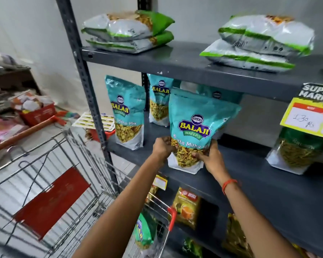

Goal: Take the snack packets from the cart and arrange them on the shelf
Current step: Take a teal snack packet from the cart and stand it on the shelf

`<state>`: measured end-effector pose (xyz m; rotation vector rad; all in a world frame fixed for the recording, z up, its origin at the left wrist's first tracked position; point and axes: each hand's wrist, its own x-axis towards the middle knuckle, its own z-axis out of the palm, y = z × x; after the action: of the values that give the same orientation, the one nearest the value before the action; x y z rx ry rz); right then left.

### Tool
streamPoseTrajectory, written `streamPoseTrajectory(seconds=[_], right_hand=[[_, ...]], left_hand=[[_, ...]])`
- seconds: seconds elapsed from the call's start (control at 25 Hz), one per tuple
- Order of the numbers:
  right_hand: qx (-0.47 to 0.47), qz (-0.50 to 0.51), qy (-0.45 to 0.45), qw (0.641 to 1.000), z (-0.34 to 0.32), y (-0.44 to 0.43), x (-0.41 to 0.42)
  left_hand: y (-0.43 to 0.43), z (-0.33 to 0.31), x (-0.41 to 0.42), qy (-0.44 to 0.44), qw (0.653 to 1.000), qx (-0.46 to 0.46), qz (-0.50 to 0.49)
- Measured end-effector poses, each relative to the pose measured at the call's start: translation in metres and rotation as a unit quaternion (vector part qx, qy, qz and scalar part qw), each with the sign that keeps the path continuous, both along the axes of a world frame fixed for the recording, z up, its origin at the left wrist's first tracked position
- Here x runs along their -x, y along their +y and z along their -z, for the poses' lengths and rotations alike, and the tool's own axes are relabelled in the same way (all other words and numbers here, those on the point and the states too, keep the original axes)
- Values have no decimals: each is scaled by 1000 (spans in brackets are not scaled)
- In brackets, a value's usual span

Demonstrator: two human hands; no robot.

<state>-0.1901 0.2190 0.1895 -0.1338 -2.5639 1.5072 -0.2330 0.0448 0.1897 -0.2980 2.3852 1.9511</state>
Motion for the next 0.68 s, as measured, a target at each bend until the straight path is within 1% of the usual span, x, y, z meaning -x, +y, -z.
streamPoseTrajectory(seconds=[0.12,0.2,0.28,0.36,0.44,0.52,0.56,0.6,0.64,0.68], right_hand=[[-1,43,4,999,-1,11,25],[-1,60,9,998,1,13,37],[-4,66,3,998,2,16,44],[-10,69,-5,998,0,18,43],[-2,99,17,995,-2,13,33],[6,144,72,987,4,-6,13],[12,146,103,984,11,-23,-2],[28,129,125,983,20,-42,-18],[60,93,128,986,31,-62,-33],[102,51,111,987,46,-85,-49]], left_hand=[[20,5,40,-13,998,-19,59],[27,17,59,1,996,-22,88],[31,24,69,18,995,-28,92],[33,19,67,12,995,-30,98],[33,14,56,29,993,9,112],[25,18,32,78,986,100,105],[17,25,15,106,981,131,93],[7,35,-4,134,977,145,80],[-5,45,-24,155,975,150,59],[-21,60,-46,159,975,155,30]])
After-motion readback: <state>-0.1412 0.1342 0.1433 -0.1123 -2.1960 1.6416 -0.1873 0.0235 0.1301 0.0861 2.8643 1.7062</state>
